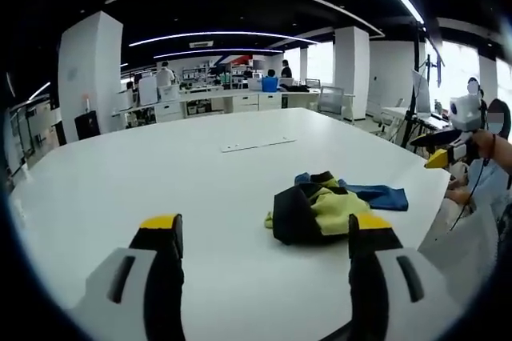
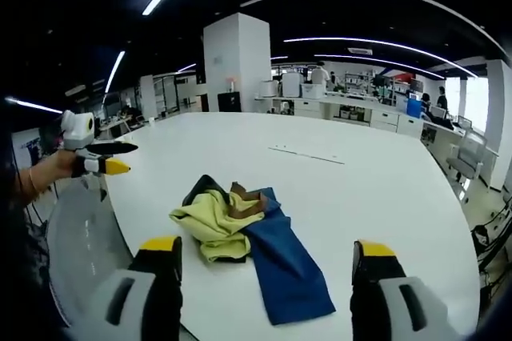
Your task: Fold the garment on the visible template until the final outline fits inside the template.
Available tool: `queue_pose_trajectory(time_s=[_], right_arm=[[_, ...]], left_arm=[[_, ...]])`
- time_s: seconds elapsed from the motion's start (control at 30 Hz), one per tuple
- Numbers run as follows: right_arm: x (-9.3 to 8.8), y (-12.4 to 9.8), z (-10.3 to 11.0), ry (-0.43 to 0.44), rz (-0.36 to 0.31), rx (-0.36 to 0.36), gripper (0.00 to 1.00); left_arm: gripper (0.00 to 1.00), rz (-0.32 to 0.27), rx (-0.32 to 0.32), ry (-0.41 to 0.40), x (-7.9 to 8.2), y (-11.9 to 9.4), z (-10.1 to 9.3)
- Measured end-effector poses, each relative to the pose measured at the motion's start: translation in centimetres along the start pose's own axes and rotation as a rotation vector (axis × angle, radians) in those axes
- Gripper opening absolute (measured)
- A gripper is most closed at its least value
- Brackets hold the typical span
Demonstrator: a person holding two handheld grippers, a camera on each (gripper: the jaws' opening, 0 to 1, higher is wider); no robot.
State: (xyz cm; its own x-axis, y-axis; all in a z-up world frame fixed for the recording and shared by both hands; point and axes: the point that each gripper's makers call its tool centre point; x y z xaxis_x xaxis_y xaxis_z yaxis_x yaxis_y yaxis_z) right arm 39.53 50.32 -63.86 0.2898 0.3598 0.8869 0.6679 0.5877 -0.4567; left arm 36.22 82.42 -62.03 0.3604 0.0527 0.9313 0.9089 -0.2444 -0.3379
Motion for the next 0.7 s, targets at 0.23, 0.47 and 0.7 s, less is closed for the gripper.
queue_pose_trajectory(time_s=[0.23, 0.47, 0.7], right_arm=[[-0.2, 0.3, -0.4, 0.024, 0.000, 0.037, 0.80], [-0.6, 1.5, -1.0, 0.036, 0.013, 0.067, 0.77], [-0.6, 3.3, -1.6, 0.041, 0.018, 0.100, 0.70]], left_arm=[[0.75, 0.012, -0.002, -0.007, 0.5, 1.0, -0.9], [0.71, 0.009, -0.021, -0.009, 1.0, 2.5, -1.6], [0.64, 0.025, -0.048, 0.006, 0.4, 4.6, -2.2]])
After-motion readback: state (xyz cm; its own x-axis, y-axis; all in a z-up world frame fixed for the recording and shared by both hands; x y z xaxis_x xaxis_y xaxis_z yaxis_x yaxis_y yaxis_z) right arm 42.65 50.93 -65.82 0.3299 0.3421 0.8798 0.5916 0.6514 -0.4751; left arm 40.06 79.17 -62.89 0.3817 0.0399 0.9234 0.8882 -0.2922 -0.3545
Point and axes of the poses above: the point that each gripper's makers call its tool centre point, and the gripper's own axes: y roughly forward along the fingers, z roughly to its left, x roughly out of its top, and after that the axes turned 8 degrees about -y, right-handed
